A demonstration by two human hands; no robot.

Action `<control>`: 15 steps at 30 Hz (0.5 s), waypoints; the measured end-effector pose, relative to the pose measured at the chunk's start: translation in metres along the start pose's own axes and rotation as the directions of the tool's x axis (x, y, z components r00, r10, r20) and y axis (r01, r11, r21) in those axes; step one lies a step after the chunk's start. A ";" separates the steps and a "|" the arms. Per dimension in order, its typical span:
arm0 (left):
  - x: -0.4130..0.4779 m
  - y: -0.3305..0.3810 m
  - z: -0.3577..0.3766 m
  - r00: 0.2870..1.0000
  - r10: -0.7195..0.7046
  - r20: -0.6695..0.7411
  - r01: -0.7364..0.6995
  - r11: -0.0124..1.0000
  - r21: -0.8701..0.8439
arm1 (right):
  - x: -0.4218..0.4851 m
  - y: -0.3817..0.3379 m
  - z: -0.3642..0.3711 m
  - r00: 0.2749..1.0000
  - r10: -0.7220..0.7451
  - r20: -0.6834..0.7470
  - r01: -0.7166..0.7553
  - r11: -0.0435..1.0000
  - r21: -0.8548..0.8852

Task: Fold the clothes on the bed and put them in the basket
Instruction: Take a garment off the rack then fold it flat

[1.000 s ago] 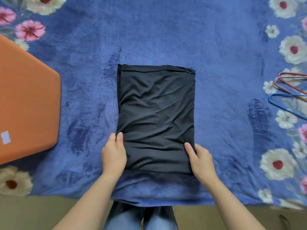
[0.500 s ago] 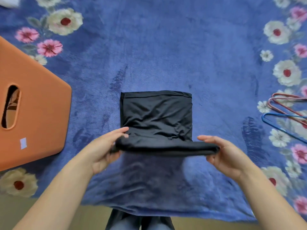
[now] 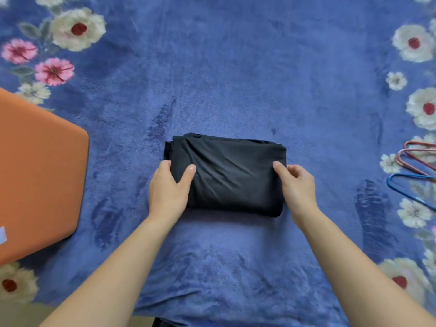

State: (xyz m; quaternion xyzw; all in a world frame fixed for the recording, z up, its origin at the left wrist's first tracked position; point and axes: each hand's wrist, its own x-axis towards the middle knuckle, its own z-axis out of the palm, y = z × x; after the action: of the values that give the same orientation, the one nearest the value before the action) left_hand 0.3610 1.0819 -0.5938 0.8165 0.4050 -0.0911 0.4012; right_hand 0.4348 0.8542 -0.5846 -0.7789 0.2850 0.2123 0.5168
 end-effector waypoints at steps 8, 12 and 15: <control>-0.003 0.002 -0.005 0.927 0.212 -0.309 -0.238 0.970 -0.052 | 0.005 0.008 0.024 0.924 -0.352 -0.147 0.332 0.932 -0.143; 0.016 -0.016 0.004 0.965 0.101 -0.241 -0.102 0.995 0.008 | 0.024 0.010 0.036 0.957 -0.269 -0.112 0.221 0.921 -0.321; 0.021 -0.022 0.005 0.963 0.031 -0.267 -0.030 1.000 0.008 | 0.026 0.013 0.034 0.959 -0.226 -0.168 0.153 0.919 -0.363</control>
State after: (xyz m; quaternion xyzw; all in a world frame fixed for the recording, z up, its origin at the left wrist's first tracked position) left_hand 0.3591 1.0983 -0.6195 0.8282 0.4427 0.0251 0.3427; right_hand 0.4443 0.8761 -0.6221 -0.8994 0.2183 0.1258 0.3572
